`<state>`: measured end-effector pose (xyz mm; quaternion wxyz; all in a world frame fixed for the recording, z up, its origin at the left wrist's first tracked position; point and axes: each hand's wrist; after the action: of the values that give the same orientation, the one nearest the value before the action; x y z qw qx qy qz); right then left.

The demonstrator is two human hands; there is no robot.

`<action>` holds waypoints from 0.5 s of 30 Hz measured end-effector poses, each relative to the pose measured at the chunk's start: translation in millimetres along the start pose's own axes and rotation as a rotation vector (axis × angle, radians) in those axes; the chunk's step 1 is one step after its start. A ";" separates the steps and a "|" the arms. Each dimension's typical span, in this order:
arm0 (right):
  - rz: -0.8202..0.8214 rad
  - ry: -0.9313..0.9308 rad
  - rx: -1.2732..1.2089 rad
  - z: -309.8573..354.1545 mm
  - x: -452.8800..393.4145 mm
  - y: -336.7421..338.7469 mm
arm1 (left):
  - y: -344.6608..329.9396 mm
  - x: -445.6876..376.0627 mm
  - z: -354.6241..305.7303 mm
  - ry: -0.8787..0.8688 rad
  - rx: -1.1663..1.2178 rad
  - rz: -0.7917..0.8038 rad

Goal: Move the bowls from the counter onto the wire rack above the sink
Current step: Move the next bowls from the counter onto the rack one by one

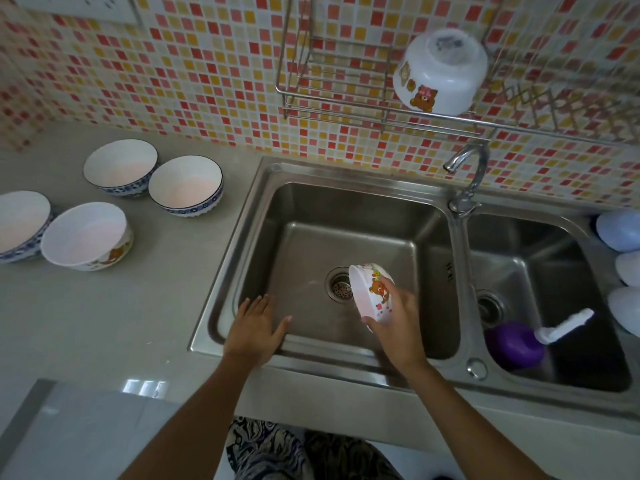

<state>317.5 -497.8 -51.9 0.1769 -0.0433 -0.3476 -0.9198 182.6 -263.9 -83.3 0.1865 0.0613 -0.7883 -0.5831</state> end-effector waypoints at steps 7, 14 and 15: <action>-0.007 0.247 0.385 -0.9 1.2 -5.1 | -1.9 -0.2 2.4 0.005 0.012 -0.014; -0.004 0.371 0.474 1.5 7.2 -8.2 | -3.3 -0.2 2.4 0.010 0.035 -0.026; -0.001 0.363 0.466 0.5 8.1 -7.6 | -3.4 -0.3 2.4 0.010 0.034 -0.026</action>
<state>307.2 -494.6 -54.6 0.2407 0.1639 -0.5122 -0.8080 181.7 -262.8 -87.1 0.1818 0.0776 -0.7963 -0.5717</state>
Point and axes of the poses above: each hand's wrist, its own x-axis away from the middle knuckle, its own y-axis out of the back of the hand, z = x × y, and after that the axes turned 5 degrees about -y, right-handed
